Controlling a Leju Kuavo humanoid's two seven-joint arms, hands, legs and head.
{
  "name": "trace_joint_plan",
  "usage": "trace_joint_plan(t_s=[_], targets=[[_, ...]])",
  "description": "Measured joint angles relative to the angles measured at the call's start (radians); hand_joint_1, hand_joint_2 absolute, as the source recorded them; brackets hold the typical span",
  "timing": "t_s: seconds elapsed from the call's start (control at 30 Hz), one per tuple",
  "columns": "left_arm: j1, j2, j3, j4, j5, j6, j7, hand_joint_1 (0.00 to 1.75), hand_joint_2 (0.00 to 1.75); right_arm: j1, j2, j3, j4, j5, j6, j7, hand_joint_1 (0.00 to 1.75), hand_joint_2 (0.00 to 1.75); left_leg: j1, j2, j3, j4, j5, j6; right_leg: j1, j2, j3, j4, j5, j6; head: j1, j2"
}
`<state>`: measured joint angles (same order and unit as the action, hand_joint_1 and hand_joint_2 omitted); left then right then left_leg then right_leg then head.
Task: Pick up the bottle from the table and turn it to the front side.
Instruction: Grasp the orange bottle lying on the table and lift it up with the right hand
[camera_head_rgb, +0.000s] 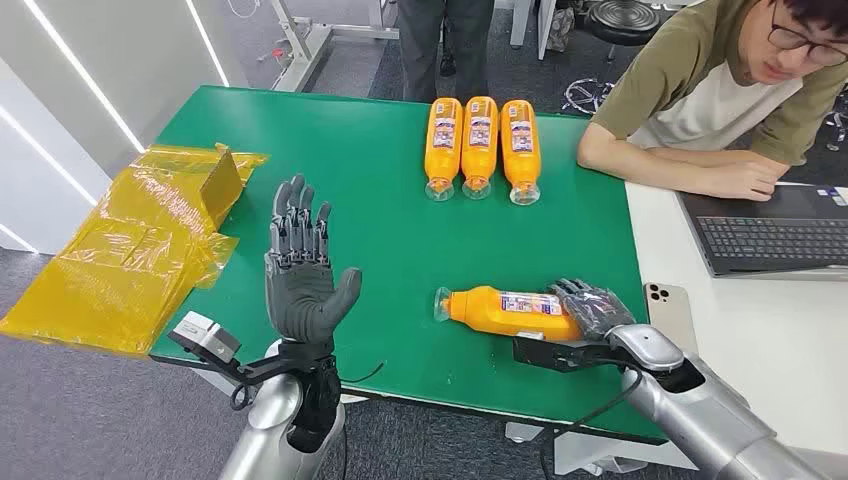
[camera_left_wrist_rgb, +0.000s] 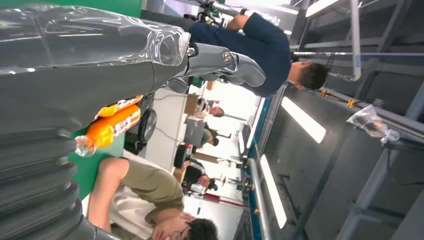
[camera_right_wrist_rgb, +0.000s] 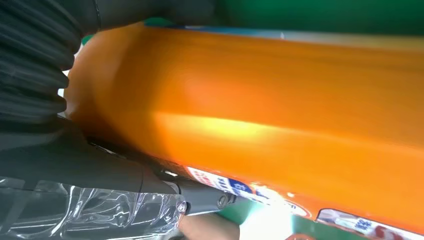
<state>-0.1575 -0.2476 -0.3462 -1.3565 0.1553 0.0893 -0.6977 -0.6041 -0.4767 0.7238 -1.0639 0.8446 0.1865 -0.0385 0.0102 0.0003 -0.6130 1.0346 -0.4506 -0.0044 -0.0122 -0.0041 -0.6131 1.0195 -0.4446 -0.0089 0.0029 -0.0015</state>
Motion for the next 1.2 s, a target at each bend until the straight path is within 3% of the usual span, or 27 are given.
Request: trace_joint_plan(t_s=[0.3, 0.47, 0.6, 0.7, 0.77, 0.9, 0.97, 1.07, 1.2], targets=[[0.002, 0.0, 0.005, -0.002, -0.017, -0.004, 0.0, 0.0, 1.75, 0.039, -0.003, -0.011, -0.016, 0.024, -0.061, -0.013, 1.75, 1.75, 0.0, 0.0, 0.002, 0.0, 0.0, 0.0, 0.0, -0.001, 0.002, 0.0, 0.0, 0.0, 0.0, 0.0], [0.004, 0.0, 0.009, -0.005, -0.027, -0.001, -0.001, 0.0, 1.75, 0.093, 0.032, -0.049, -0.026, 0.058, -0.187, -0.031, 1.75, 1.75, 0.001, 0.0, 0.002, 0.0, 0.0, 0.0, 0.001, 0.0, 0.003, 0.0, 0.0, 0.0, 0.0, 0.0], [0.009, 0.0, 0.014, -0.009, -0.038, 0.028, -0.003, 0.0, 1.75, 0.181, 0.152, -0.142, -0.035, 0.015, -0.494, -0.098, 1.75, 1.75, 0.001, 0.0, 0.001, -0.001, 0.0, 0.0, 0.002, 0.0, 0.001, 0.001, 0.0, 0.0, 0.0, 0.0], [0.008, 0.0, 0.013, -0.005, -0.037, 0.073, -0.001, 0.0, 1.75, 0.245, 0.265, -0.222, -0.07, -0.12, -0.723, -0.207, 1.75, 1.75, 0.002, -0.001, 0.001, -0.001, 0.0, -0.001, 0.002, -0.001, -0.001, 0.001, -0.001, -0.001, 0.0, 0.0], [0.006, 0.0, 0.01, 0.004, -0.031, 0.092, 0.004, 0.0, 1.75, 0.28, 0.325, -0.268, -0.099, -0.206, -0.82, -0.287, 1.75, 1.75, 0.002, -0.002, 0.0, -0.001, 0.0, -0.001, 0.002, -0.002, -0.001, 0.001, -0.001, -0.001, 0.0, 0.0], [-0.001, 0.0, -0.005, 0.035, -0.007, 0.104, 0.028, 0.0, 1.75, 0.361, 0.428, -0.359, -0.147, -0.295, -0.869, -0.493, 1.75, 1.75, 0.002, -0.001, -0.001, -0.002, -0.001, -0.002, 0.002, -0.001, -0.001, 0.001, -0.002, -0.002, 0.0, 0.0], [-0.003, 0.0, -0.013, 0.046, -0.001, 0.102, 0.036, 0.0, 1.75, 0.392, 0.48, -0.399, -0.162, -0.297, -0.87, -0.547, 1.75, 1.75, 0.001, 0.0, -0.001, -0.002, -0.001, -0.002, 0.002, 0.001, -0.002, 0.0, -0.002, -0.002, 0.0, 0.0], [-0.006, 0.0, -0.026, 0.053, 0.004, 0.08, 0.056, 0.0, 1.75, 0.424, 0.541, -0.435, -0.172, -0.263, -0.87, -0.561, 1.75, 1.75, 0.001, 0.0, -0.001, -0.002, -0.001, -0.003, 0.002, 0.0, -0.002, 0.0, -0.002, -0.001, 0.0, 0.0], [-0.011, 0.0, -0.051, 0.054, 0.021, -0.018, 0.097, 0.0, 1.75, 0.462, 0.599, -0.447, -0.189, -0.181, -0.87, -0.516, 1.75, 1.75, 0.001, 0.0, -0.001, -0.001, -0.001, -0.003, 0.002, 0.0, -0.002, 0.0, -0.002, -0.001, 0.0, 0.0]])
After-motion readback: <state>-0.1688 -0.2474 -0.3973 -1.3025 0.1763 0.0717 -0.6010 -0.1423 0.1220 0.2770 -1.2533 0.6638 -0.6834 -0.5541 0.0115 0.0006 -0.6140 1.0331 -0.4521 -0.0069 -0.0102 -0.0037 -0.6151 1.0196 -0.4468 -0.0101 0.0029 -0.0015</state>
